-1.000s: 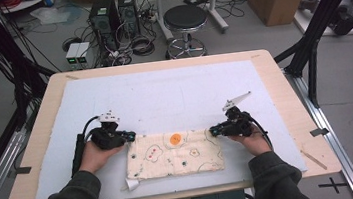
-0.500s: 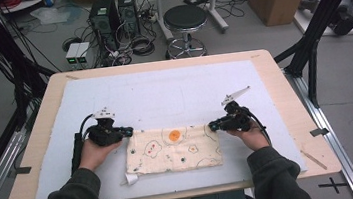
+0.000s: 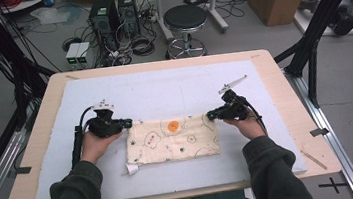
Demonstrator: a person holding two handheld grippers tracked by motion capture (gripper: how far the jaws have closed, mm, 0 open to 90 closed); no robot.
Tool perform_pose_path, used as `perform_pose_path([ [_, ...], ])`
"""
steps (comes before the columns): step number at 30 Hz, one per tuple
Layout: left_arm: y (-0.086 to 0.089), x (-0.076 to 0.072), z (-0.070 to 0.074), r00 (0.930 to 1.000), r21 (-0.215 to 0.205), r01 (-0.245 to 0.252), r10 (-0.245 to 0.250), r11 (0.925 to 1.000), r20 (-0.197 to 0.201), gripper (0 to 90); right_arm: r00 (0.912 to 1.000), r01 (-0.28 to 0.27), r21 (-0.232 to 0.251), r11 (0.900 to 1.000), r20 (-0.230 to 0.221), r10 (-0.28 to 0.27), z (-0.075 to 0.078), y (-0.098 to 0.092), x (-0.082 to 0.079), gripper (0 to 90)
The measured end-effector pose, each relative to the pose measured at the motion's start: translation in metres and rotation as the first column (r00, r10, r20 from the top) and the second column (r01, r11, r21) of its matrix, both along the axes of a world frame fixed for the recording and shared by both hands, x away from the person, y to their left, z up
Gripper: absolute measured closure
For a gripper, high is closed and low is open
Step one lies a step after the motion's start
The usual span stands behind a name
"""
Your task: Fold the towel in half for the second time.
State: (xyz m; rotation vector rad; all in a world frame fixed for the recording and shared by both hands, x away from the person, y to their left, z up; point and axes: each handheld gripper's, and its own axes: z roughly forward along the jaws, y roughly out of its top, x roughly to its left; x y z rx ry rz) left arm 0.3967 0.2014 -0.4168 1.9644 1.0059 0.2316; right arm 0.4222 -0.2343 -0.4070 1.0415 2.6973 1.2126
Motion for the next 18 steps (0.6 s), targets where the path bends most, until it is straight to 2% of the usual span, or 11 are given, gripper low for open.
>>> perform_pose_path([
  [2, -0.001, 0.003, 0.003, 1.0000, -0.006, -0.001, 0.001, 1.0000, 0.001, 85.1, 0.9999, 0.016, 0.012, 1.000, 0.004, -0.016, 0.001, -0.001, 0.004, 83.5],
  [3, -0.003, 0.005, 0.004, 1.0000, 0.005, -0.001, 0.001, 1.0000, 0.005, 85.1, 0.9997, 0.024, 0.025, 0.999, 0.002, -0.024, 0.000, -0.003, 0.006, 83.5],
  [4, -0.003, 0.006, 0.005, 1.0000, 0.005, 0.000, 0.000, 1.0000, 0.007, 85.1, 0.9991, 0.040, 0.031, 0.999, -0.012, -0.040, -0.002, -0.004, 0.009, 83.5],
  [8, -0.005, 0.010, 0.003, 0.9999, 0.007, -0.015, 0.015, 0.9999, 0.003, 85.1, 0.9980, 0.063, 0.024, 0.998, -0.008, -0.062, -0.008, -0.004, 0.014, 83.5],
  [14, -0.005, 0.010, 0.000, 0.9999, 0.005, -0.016, 0.016, 0.9999, -0.005, 85.1, 0.9971, 0.074, 0.026, 0.997, -0.019, -0.074, -0.013, -0.003, 0.016, 83.4],
  [18, -0.006, 0.008, 0.001, 1.0000, 0.030, -0.005, 0.005, 0.9995, -0.007, 85.1, 0.9977, 0.067, 0.022, 0.997, -0.009, -0.067, -0.011, -0.003, 0.015, 83.4],
])
